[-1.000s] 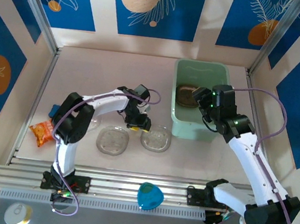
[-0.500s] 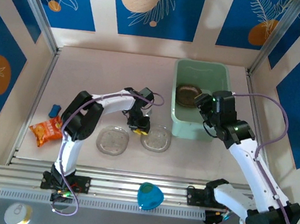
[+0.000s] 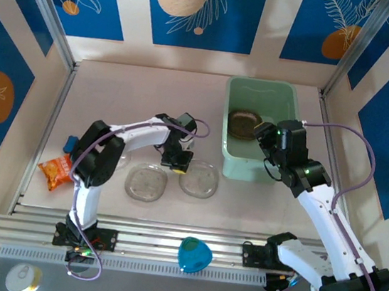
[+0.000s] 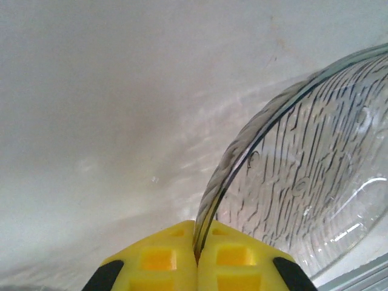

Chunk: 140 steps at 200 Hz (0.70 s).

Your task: Place the plates into the plastic bin on the countertop

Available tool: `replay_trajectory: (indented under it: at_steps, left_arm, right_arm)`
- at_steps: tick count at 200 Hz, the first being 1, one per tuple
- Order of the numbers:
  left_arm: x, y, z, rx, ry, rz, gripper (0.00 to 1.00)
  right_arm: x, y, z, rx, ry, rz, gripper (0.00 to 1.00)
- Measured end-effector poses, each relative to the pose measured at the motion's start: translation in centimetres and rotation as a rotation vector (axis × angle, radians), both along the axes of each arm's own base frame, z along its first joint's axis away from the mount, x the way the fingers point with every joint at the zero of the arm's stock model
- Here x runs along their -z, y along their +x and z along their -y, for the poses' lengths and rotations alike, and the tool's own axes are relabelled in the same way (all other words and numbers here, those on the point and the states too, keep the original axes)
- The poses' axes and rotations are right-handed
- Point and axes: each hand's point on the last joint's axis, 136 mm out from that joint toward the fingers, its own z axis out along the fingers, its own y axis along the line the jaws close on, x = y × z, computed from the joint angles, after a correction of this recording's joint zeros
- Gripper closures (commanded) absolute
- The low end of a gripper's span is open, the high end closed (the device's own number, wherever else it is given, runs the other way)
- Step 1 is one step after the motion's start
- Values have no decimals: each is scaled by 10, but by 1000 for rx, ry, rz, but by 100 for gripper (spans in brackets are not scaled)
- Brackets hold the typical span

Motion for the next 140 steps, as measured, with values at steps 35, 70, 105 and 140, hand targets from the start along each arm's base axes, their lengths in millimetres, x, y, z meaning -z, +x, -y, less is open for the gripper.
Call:
replay_trajectory:
  at_steps: [35, 70, 105, 140]
  left_arm:
    - [-18, 0, -21, -35, 9, 62, 100]
    - [-49, 21, -42, -102, -12, 166, 100]
    - [-87, 46, -68, -205, -49, 281, 100]
    - [-133, 69, -82, -314, -120, 424, 100]
  right_arm:
    - [0, -2, -8, -25, -2, 2, 50]
    - [-6, -4, -14, -42, 0, 11, 52]
    - [-27, -3, -18, -47, 17, 53, 54]
    - [-41, 4, -26, -76, 25, 74, 57]
